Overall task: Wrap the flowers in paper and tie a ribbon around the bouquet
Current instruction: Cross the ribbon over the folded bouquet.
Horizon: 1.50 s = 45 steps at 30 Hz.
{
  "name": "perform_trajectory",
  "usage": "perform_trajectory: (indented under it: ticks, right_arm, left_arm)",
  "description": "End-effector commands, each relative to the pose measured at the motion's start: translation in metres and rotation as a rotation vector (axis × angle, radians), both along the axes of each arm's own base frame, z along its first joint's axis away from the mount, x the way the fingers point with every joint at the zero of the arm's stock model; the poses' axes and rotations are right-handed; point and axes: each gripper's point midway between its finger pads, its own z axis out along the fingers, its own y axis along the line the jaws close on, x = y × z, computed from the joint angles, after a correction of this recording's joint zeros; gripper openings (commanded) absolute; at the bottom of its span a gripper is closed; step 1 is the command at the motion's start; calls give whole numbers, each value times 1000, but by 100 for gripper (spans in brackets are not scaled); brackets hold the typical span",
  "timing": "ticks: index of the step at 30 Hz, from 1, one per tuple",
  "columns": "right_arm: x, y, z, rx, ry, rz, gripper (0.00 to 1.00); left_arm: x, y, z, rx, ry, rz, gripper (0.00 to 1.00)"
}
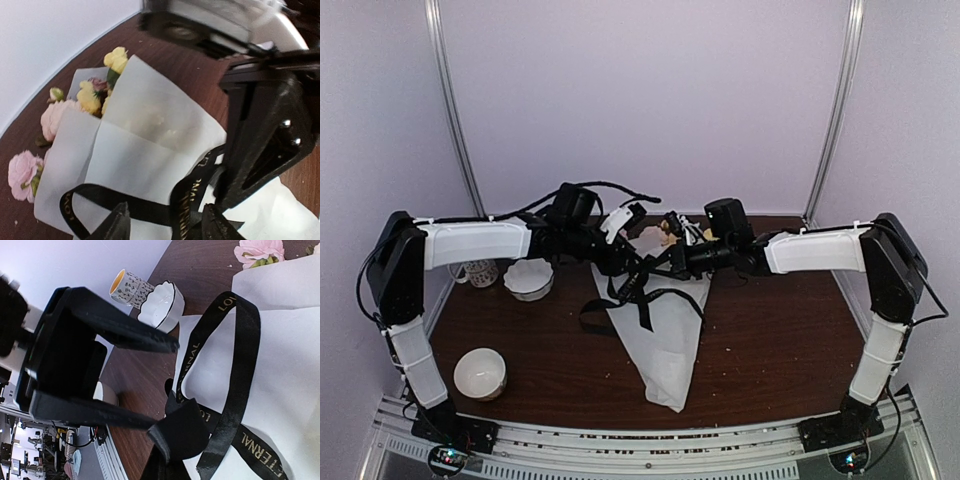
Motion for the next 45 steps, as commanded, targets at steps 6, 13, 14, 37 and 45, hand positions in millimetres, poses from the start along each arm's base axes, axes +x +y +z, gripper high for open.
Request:
perform_trajectory:
  ticks: [6, 13, 14, 37, 45]
  right_arm:
    - [6, -5, 3, -27, -25, -22, 0]
    - [8, -6, 4, -45, -38, -23, 0]
    - [8, -6, 4, -47, -37, -22, 0]
    - [87, -11, -50, -190, 96, -237, 0]
    - [57, -25, -75, -267, 114, -161, 0]
  left_arm:
    - [63, 66, -38, 166, 141, 308, 58]
    - [61, 60, -75, 222, 215, 268, 60]
    - [63, 61, -77, 229, 215, 277, 58]
    - [-4, 58, 36, -188, -84, 80, 0]
    - [-9, 58, 63, -274, -159, 61, 0]
